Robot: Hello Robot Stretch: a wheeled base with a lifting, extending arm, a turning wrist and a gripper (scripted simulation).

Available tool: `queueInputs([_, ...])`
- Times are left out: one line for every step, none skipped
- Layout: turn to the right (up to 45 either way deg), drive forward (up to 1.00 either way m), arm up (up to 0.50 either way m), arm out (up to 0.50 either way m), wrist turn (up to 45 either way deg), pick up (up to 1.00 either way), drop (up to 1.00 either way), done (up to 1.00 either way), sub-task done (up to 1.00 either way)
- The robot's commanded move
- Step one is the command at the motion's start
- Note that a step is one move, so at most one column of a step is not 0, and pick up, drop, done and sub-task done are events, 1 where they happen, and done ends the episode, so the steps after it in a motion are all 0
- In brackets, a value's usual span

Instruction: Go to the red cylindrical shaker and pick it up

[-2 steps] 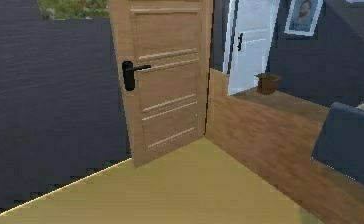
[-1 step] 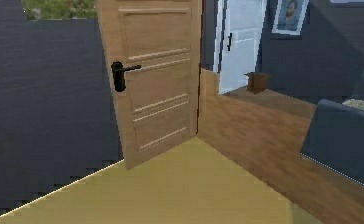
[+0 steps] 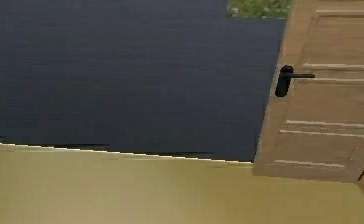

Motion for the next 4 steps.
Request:
queueInputs([-45.0, 0.0, 0.0, 0.0, 0.0, 0.0, 0.0, 0.0, 0.0])
queueInputs([-39.0, 0.0, 0.0, 0.0, 0.0, 0.0, 0.0, 0.0, 0.0])
queueInputs([0.0, 0.1, 0.0, 0.0, 0.0, 0.0, 0.0, 0.0, 0.0])
queueInputs([45.0, 0.0, 0.0, 0.0, 0.0, 0.0, 0.0, 0.0, 0.0])
